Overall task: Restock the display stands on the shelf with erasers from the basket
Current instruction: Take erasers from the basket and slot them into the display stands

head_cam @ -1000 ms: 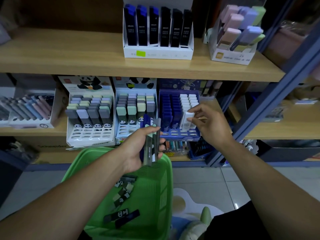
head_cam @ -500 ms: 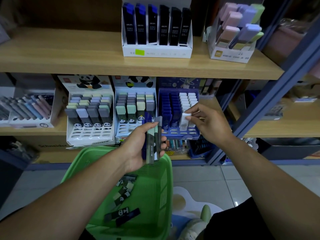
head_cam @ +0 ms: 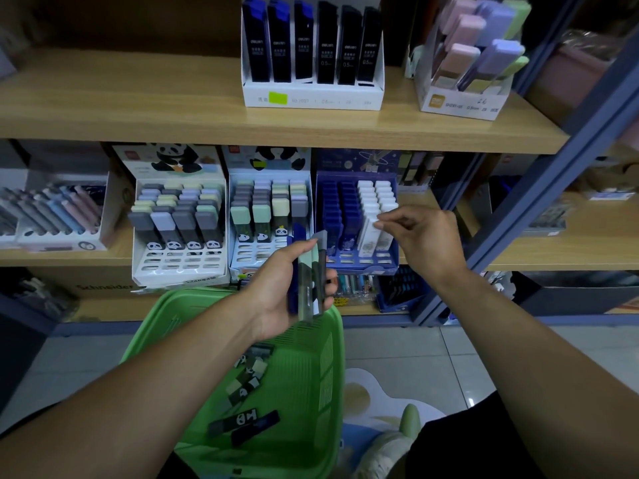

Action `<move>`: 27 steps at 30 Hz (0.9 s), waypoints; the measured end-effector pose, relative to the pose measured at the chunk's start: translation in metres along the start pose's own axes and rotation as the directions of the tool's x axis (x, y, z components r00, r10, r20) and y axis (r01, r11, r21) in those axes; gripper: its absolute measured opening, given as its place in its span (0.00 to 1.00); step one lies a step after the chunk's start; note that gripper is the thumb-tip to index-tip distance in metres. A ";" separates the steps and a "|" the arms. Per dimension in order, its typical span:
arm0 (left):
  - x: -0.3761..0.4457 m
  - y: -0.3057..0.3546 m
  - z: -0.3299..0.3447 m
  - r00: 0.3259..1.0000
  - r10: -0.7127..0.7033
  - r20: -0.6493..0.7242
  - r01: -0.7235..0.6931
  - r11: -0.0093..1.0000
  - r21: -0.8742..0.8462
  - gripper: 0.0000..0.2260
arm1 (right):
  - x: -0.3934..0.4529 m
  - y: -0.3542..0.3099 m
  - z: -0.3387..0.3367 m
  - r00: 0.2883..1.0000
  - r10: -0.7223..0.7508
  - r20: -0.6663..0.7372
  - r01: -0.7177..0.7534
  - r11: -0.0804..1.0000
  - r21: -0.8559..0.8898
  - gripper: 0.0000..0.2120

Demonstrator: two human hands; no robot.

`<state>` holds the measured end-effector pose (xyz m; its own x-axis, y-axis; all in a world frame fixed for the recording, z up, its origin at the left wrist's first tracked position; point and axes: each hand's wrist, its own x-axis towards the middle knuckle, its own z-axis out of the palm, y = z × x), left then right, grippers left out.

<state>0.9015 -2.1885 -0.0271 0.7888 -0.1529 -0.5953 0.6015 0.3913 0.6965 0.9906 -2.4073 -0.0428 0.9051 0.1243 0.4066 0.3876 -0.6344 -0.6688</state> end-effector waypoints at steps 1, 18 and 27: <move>0.000 0.000 0.000 1.000 -0.002 0.005 0.002 1.000 -0.005 0.19 | 0.001 0.001 0.001 1.000 0.020 0.004 -0.020 1.000 -0.010 0.06; -0.012 0.002 -0.002 1.000 0.021 0.010 -0.022 0.999 0.031 0.08 | -0.012 -0.075 0.026 0.829 0.259 0.497 -0.444 0.844 0.302 0.13; -0.020 0.003 -0.028 0.990 0.105 -0.094 -0.105 0.994 0.010 0.10 | 0.008 -0.089 0.037 0.771 0.350 0.532 -0.607 0.655 0.450 0.03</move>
<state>0.8841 -2.1586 -0.0243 0.8323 -0.0245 -0.5537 0.5167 0.3958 0.7592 0.9697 -2.3217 -0.0033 0.9264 0.2803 -0.2516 -0.2173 -0.1481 -0.9648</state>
